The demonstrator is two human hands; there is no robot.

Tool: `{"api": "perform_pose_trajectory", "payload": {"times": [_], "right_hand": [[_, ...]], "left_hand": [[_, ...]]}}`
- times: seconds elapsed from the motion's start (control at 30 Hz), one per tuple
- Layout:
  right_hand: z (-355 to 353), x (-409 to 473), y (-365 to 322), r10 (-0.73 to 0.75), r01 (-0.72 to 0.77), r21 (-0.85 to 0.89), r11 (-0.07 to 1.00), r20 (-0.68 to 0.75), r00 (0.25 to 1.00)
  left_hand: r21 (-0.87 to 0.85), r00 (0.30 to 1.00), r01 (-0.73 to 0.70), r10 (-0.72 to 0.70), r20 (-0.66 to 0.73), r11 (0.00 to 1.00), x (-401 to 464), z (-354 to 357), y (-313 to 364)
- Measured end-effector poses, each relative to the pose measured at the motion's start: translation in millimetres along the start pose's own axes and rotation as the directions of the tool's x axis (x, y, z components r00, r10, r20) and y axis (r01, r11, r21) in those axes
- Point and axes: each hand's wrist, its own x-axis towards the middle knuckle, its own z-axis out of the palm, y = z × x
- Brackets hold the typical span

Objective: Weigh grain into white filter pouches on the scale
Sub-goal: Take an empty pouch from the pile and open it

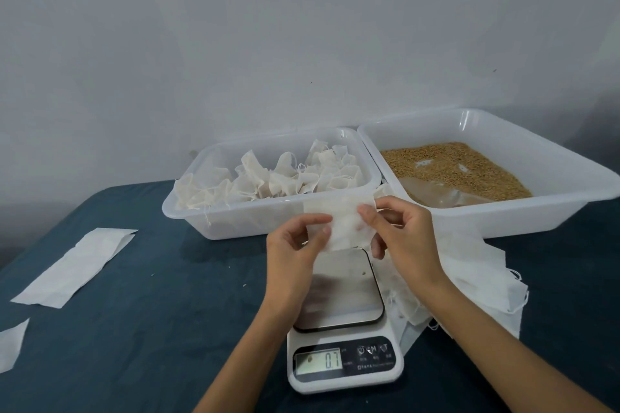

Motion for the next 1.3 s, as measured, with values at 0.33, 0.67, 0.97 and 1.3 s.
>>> {"api": "perform_pose_trajectory", "payload": {"times": [0.33,0.67,0.97,1.3], "right_hand": [[5,-3,-2,-0.016,0.023,-0.035,0.999,0.189,0.982],[5,-9,-3,-0.074,0.095,-0.133,0.987,0.155,0.985],[8,-10,-4,-0.105,0.137,-0.197,0.971,0.167,0.980],[6,-9,-6,-0.027,0.072,-0.162,0.984,0.259,0.965]], "left_hand": [[-0.020,0.993,0.006,-0.008,-0.120,1.000,3,-3,-1],[-0.081,0.990,0.047,-0.057,-0.130,0.996,3,-2,4],[-0.051,0.993,0.010,-0.016,-0.115,0.999,2,-4,2],[-0.060,0.985,0.017,-0.027,-0.169,0.998,6,-7,1]]}}
